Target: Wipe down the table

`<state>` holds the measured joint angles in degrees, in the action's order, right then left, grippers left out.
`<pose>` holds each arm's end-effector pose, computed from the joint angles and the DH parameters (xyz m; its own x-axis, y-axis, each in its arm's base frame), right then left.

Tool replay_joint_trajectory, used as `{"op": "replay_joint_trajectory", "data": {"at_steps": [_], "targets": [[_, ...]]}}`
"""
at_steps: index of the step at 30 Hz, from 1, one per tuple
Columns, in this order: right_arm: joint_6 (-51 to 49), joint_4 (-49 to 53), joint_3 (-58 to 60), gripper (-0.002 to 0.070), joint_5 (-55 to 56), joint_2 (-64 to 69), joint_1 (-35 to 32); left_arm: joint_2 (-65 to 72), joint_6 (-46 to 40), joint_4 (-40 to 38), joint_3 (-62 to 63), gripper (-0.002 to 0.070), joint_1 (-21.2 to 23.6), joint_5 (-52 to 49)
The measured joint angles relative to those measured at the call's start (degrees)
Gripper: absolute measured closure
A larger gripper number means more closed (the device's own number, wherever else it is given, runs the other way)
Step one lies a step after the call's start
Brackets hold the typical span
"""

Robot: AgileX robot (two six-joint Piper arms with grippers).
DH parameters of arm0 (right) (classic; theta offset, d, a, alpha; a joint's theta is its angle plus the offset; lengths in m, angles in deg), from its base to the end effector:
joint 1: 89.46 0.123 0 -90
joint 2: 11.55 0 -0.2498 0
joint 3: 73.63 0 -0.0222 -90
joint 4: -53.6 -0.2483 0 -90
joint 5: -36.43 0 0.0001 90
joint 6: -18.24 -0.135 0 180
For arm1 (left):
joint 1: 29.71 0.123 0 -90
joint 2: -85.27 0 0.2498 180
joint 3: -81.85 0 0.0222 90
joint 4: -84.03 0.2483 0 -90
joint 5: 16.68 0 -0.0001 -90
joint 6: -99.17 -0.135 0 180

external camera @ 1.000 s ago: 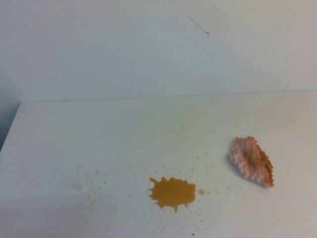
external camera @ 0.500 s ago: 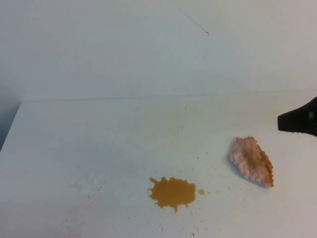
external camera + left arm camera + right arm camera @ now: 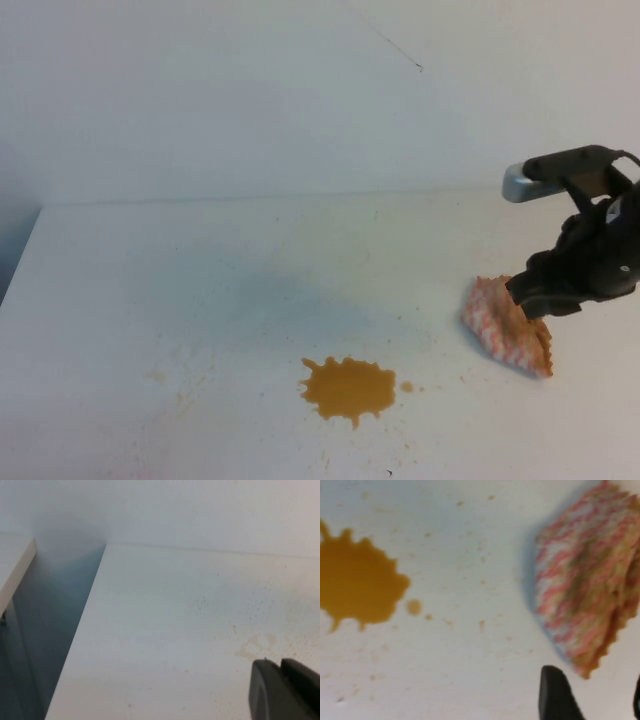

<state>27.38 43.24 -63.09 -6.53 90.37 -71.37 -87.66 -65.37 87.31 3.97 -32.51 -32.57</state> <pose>0.3239 0.1232 0.1716 -0.8514 -0.3058 -0.4262 -0.3802 0.9195 0.0998 0.1300 -0.0042 0.1723 -0.1902 -0.2040 -0.9603 -0.0072 0.9784 -0.2065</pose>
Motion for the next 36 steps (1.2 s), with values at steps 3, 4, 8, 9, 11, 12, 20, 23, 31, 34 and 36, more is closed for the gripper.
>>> {"op": "replay_joint_trajectory", "data": {"at_steps": [3,4,8,9,11,12,20,23,31,34,36], "targets": [[-6.50,10.35,-4.33,0.0356,-0.68,3.99,2.42,0.00,0.00,0.00,0.00,0.0675,0.00,0.00],[-7.27,11.73,-5.34,0.0355,-0.68,5.34,2.91,0.00,0.00,0.00,0.00,0.0675,0.00,0.00],[-8.71,14.58,-9.46,0.0355,-0.68,10.84,3.24,0.00,0.00,0.00,0.00,0.0675,0.00,0.00],[-9.14,14.99,-10.21,0.0355,-0.68,12.34,3.24,0.00,0.00,0.00,0.00,0.0675,0.00,0.00],[-9.14,15.70,-11.17,0.0355,-0.55,15.00,3.24,0.00,0.00,0.00,0.00,0.0675,0.00,0.00],[-9.14,15.92,-11.43,0.0355,-0.30,16.42,3.24,0.00,0.00,0.00,0.00,0.0675,0.00,0.00],[-9.14,16.38,-12.19,0.0388,-0.36,24.95,3.24,0.00,0.00,0.00,0.00,0.0675,0.00,0.00],[-9.14,16.38,-12.62,0.0545,-1.29,25.41,3.38,0.00,0.00,0.00,0.00,0.0675,0.00,0.00],[-8.72,16.38,-14.06,0.0638,-3.08,25.29,3.38,0.00,0.00,0.00,0.00,0.0675,0.00,0.00],[-8.61,16.38,-16.12,0.0640,-5.26,24.37,3.53,0.00,0.00,0.00,0.00,0.0675,0.00,0.00],[-8.61,16.38,-17.97,0.0640,-6.10,23.16,4.06,0.00,0.00,0.00,0.00,0.0675,0.00,0.00]]}}
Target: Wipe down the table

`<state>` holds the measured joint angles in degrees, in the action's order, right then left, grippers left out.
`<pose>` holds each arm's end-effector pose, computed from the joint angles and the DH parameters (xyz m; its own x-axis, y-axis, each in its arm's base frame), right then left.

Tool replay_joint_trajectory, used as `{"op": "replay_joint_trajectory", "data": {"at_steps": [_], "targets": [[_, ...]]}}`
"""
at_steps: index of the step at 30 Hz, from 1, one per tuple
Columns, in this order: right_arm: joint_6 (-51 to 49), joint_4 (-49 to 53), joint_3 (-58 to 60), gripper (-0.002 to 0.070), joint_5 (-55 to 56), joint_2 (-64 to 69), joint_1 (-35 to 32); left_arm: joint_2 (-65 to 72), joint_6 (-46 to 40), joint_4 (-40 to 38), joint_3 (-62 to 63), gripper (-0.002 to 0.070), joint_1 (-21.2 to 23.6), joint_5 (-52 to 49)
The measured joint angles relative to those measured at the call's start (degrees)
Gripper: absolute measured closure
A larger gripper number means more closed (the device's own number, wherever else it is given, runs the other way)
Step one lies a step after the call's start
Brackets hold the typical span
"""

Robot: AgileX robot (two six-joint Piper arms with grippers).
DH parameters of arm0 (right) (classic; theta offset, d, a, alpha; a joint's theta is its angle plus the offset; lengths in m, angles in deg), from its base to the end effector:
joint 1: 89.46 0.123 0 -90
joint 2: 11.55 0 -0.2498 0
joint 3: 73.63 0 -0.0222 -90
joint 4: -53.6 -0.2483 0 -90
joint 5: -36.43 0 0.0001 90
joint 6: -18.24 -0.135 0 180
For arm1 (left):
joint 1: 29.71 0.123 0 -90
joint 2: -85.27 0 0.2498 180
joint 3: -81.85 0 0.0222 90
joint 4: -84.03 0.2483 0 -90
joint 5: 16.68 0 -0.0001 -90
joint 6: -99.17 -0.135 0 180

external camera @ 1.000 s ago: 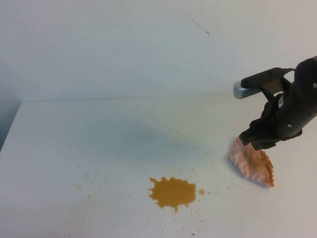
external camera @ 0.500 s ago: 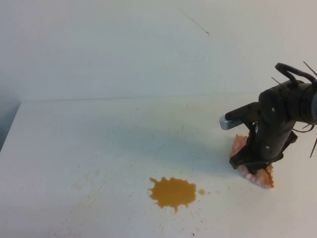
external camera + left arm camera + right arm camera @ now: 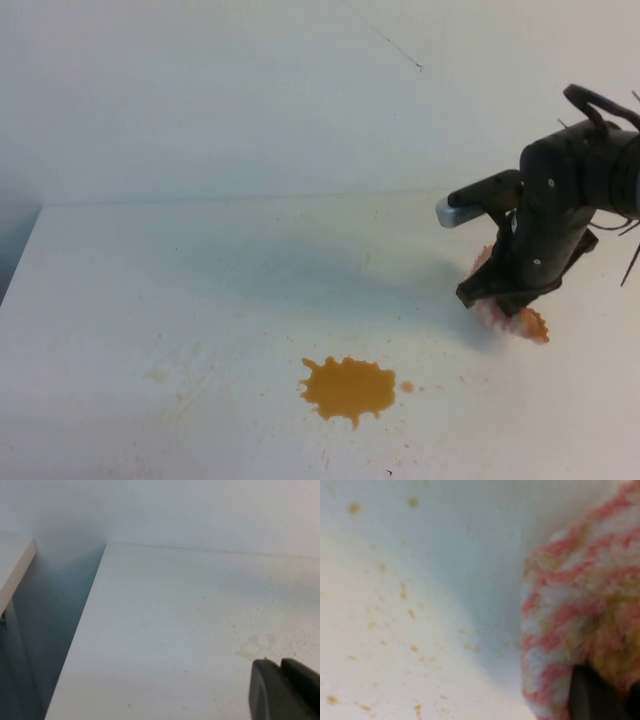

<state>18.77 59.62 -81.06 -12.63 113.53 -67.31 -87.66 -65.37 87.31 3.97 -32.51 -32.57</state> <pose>0.3792 0.1428 0.1010 -0.8700 -0.4383 -0.2258 -0.4281 0.8987 -0.0950 0.1300 -0.0042 0.1723 -0.1902 -0.2040 -0.9603 -0.0072 0.9784 -0.2065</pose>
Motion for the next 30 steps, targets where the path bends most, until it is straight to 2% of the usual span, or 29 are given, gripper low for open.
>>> {"op": "replay_joint_trajectory", "data": {"at_steps": [10,16,22,30], "targets": [[0.45,-0.76,-6.77,0.0643,-1.51,-3.04,10.17,0.00,0.00,0.00,0.00,0.0675,0.00,0.00],[0.64,-0.98,-6.77,0.0643,-2.13,1.67,16.42,0.00,0.00,0.00,0.00,0.0675,0.00,0.00],[-0.05,-1.75,-6.77,0.0643,-4.21,7.79,18.84,0.00,0.00,0.00,0.00,0.0675,0.00,0.00],[-0.53,-5.27,-7.18,0.0643,-2.46,8.22,21.36,0.00,0.00,0.00,0.00,0.0675,0.00,0.00]]}}
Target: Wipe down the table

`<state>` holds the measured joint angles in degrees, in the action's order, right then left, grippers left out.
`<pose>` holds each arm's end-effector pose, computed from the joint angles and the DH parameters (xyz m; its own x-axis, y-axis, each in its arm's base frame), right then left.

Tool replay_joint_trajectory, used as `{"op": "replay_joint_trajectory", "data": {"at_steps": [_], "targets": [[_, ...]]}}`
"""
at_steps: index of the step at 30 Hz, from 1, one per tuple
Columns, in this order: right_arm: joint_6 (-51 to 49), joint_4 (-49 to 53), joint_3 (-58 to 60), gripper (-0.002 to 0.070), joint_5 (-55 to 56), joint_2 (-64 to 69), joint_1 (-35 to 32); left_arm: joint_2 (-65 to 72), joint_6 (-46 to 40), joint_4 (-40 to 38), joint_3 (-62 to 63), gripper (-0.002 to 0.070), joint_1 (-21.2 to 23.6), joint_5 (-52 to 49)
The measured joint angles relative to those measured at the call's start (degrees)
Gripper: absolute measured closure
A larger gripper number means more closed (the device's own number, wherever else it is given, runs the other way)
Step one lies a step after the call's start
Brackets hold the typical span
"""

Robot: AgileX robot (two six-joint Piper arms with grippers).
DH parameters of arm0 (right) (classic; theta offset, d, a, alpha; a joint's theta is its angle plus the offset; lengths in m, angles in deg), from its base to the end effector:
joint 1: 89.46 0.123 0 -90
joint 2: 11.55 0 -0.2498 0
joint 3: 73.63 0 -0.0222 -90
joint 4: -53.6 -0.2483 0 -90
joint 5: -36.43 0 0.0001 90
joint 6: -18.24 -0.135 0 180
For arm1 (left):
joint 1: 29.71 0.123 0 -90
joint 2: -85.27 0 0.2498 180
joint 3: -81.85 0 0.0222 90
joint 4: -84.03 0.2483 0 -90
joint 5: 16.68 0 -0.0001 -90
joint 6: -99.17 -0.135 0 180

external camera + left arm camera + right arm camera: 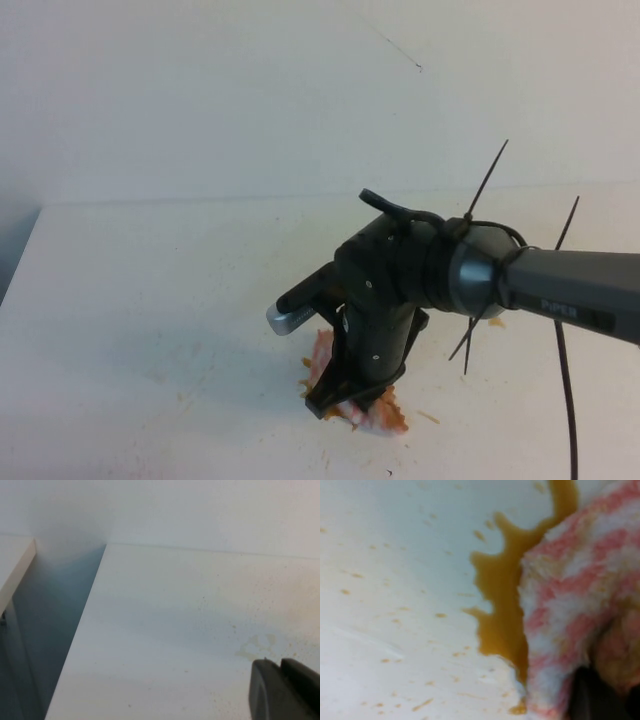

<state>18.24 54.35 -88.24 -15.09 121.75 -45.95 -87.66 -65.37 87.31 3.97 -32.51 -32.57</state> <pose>0.3075 0.2900 0.0720 -0.7091 -0.6843 -0.1700 -0.6930 0.7209 -0.0115 0.1300 -0.0042 0.1723 -0.1902 -0.2040 -0.9603 -0.0072 0.9784 -0.2065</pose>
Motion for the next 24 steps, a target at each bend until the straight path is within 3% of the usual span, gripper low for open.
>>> {"op": "replay_joint_trajectory", "data": {"at_steps": [15,24], "targets": [[-0.75,-0.16,-0.11,0.0643,1.30,-0.71,1.17,0.00,0.00,0.00,0.00,0.0675,0.00,0.00],[-1.20,-2.32,-6.87,0.0643,0.58,-5.41,1.59,0.00,0.00,0.00,0.00,0.0675,0.00,0.00]]}}
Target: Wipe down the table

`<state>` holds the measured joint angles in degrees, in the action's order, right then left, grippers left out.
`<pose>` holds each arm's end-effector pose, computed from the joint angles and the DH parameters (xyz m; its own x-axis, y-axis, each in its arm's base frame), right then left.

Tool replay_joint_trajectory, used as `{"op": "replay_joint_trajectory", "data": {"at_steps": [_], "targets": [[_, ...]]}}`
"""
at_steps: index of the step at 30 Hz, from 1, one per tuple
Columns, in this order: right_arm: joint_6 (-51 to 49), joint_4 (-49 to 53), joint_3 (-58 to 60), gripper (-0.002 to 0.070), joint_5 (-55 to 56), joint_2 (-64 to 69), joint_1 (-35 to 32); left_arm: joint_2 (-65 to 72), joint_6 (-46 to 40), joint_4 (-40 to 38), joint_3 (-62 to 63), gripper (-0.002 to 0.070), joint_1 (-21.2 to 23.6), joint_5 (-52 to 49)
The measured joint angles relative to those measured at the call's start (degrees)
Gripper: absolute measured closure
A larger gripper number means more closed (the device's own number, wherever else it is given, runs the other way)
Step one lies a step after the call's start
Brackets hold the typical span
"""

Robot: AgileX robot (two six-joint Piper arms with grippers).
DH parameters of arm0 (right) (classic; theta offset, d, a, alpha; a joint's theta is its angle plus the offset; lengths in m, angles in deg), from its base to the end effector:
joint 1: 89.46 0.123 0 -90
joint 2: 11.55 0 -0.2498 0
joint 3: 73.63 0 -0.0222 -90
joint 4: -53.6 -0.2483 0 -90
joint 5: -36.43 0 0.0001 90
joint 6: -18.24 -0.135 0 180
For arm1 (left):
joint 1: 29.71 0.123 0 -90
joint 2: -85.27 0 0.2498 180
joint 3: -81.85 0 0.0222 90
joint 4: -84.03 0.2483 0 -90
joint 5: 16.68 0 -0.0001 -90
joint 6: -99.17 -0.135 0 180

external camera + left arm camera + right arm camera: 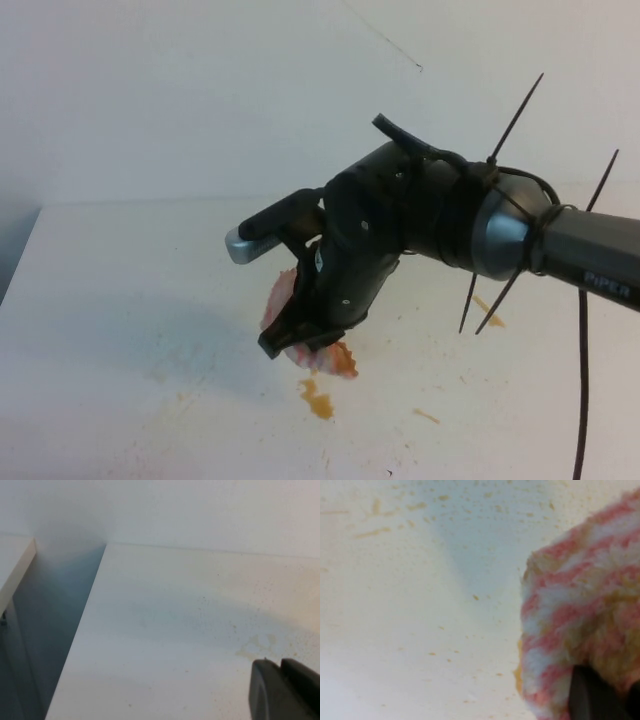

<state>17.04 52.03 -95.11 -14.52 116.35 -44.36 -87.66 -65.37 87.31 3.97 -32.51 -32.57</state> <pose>0.3154 0.3206 0.1466 -0.6783 -0.6265 -0.3839 -0.6886 0.7244 0.0343 0.1300 -0.0042 0.1723 -0.1902 -0.2040 -0.9603 -0.0072 0.9784 -0.2065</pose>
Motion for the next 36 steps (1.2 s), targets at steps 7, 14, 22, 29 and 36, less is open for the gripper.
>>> {"op": "replay_joint_trajectory", "data": {"at_steps": [7,14,22,29,36], "targets": [[0.75,-2.56,-0.59,0.0643,0.00,1.20,4.43,0.00,0.00,0.00,0.00,0.0675,0.00,0.00],[1.61,-2.92,-0.59,0.0643,-0.22,7.89,7.28,0.00,0.00,0.00,0.00,0.0675,0.00,0.00],[-0.62,2.22,-0.93,0.0644,0.00,9.30,6.83,0.00,0.00,0.00,0.00,0.0675,0.00,0.00],[-1.65,5.89,-1.03,0.0644,-0.50,9.30,1.03,0.00,0.00,0.00,0.00,0.0675,0.00,0.00],[-1.99,7.02,-1.03,0.0645,-2.76,9.30,-6.81,0.00,0.00,0.00,0.00,0.0675,0.00,0.00]]}}
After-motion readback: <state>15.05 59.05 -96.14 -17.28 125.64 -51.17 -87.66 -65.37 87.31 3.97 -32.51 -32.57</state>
